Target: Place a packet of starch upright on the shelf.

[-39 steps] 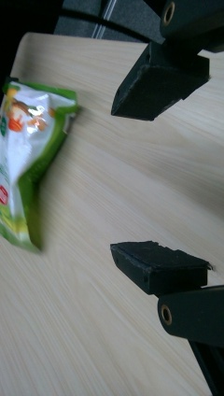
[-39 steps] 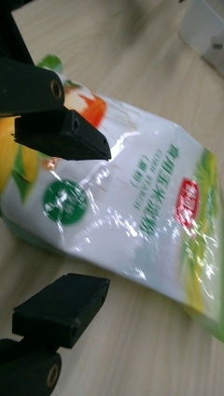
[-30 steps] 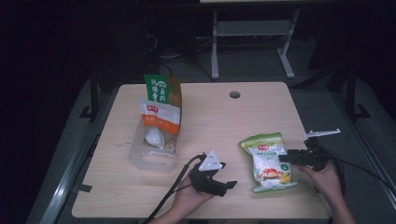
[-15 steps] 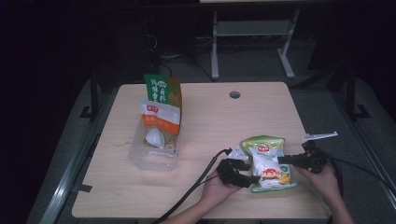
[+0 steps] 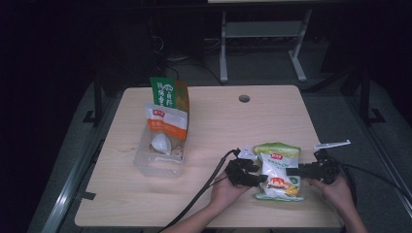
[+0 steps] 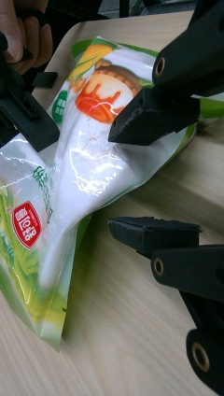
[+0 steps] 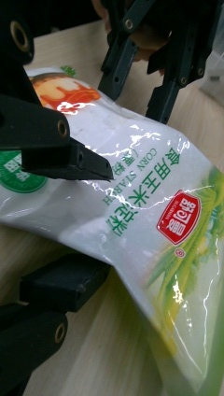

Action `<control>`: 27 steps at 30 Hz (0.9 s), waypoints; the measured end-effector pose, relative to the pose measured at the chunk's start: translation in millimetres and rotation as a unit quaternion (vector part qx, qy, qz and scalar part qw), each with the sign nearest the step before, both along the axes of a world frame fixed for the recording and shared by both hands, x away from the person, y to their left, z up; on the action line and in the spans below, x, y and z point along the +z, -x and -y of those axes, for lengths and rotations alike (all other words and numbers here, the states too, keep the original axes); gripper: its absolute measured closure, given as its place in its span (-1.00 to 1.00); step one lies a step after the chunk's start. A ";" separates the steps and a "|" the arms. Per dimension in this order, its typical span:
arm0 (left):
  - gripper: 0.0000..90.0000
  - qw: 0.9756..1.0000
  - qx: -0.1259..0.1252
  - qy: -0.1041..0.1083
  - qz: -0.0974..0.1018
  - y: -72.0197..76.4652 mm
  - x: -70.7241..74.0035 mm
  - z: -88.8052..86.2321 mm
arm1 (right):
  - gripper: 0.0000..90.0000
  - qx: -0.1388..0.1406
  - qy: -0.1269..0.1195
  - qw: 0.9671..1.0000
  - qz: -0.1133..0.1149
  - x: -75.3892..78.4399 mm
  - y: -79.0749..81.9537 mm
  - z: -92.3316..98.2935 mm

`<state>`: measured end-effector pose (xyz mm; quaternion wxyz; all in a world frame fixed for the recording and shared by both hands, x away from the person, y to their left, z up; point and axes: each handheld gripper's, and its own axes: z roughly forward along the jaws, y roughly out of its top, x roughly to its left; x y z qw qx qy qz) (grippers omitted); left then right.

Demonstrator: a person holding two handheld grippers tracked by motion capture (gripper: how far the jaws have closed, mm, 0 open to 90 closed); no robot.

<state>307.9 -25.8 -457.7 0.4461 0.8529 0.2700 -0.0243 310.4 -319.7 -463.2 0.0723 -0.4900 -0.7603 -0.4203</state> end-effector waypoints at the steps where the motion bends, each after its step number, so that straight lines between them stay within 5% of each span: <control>1: 0.13 1.000 0.000 -0.001 -0.001 -0.2 -0.1 -0.1 | 0.18 0.001 -0.007 1.000 -0.005 -1.3 -1.8 -0.2; 4: 0.06 1.000 0.003 0.002 -0.008 -2.4 -1.1 -0.5 | 0.54 0.013 -0.025 0.999 -0.016 -2.5 -3.5 -3.0; 7: -0.15 1.000 0.001 0.000 -0.011 -4.4 -2.2 -2.3 | 0.89 0.025 0.017 0.999 0.013 3.8 -0.1 -9.7; 10: -0.27 1.000 -0.007 0.014 -0.024 -5.7 -1.3 -5.4 | 0.96 0.026 0.029 0.999 0.032 9.5 2.7 -14.5; 15: -0.30 0.997 -0.013 0.056 -0.049 -10.9 4.6 -11.8 | 0.97 0.011 0.004 0.997 0.082 27.0 8.4 -19.8; 24: 0.30 0.991 -0.015 0.111 -0.069 -21.1 18.1 -27.1 | 0.97 0.037 -0.003 0.986 0.164 60.1 18.1 -41.3; 27: 0.61 0.993 -0.003 0.114 -0.033 -23.6 28.0 -35.2 | 0.97 0.041 -0.011 0.981 0.188 64.7 20.1 -46.1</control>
